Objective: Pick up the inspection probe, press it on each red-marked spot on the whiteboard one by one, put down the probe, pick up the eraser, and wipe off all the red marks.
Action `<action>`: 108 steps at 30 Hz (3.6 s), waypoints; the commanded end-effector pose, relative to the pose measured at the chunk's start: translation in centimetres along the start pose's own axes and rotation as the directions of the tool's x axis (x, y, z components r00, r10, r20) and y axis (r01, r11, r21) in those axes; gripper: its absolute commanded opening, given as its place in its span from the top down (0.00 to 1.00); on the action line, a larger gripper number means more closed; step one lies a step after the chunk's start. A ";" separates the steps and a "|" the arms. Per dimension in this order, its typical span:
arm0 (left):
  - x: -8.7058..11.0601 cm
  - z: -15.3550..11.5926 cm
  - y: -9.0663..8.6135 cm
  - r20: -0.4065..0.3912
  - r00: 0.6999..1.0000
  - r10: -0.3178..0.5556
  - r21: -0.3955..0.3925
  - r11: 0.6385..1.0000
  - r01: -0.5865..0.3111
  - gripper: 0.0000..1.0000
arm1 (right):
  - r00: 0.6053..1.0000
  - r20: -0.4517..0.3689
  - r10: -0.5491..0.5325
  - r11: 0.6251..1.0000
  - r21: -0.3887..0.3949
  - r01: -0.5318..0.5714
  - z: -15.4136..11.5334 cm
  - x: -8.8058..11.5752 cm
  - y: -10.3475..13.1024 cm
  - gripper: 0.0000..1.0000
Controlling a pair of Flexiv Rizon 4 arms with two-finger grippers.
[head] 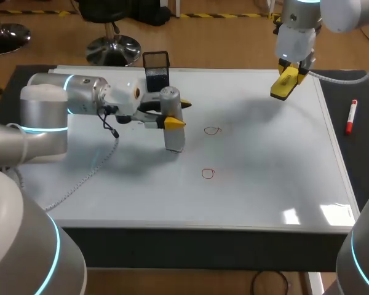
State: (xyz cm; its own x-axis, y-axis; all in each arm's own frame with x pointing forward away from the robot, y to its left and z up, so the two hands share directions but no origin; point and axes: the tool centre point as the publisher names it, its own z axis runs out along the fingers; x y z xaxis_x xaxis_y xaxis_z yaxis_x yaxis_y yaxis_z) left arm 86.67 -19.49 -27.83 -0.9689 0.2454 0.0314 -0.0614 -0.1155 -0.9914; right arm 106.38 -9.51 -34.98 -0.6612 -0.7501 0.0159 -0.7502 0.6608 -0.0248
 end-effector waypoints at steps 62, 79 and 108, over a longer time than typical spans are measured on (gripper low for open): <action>-2.8 -4.6 -4.7 0.081 0.995 0.052 -0.025 0.998 -0.051 1.00 | 1.000 -0.005 -0.002 1.000 0.000 0.002 -0.1 -0.1 -0.1 1.00; -7.4 -12.9 -7.8 0.216 0.969 0.122 -0.093 0.990 -0.104 1.00 | 1.000 -0.005 -0.002 1.000 0.000 0.002 -0.1 -0.1 -0.1 1.00; -11.3 -16.7 -7.2 0.271 0.958 0.094 -0.098 0.993 -0.069 1.00 | 1.000 -0.005 -0.002 1.000 0.000 0.002 -0.1 -0.1 -0.1 1.00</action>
State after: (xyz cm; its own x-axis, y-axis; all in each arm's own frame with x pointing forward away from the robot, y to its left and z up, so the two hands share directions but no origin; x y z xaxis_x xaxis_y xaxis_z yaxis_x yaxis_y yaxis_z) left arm 102.01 -5.34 -23.24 -0.9988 -0.0384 -0.0288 0.0303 -0.0373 -0.9988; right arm 106.38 -9.50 -34.98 -0.6612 -0.7501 0.0159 -0.7502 0.6607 -0.0248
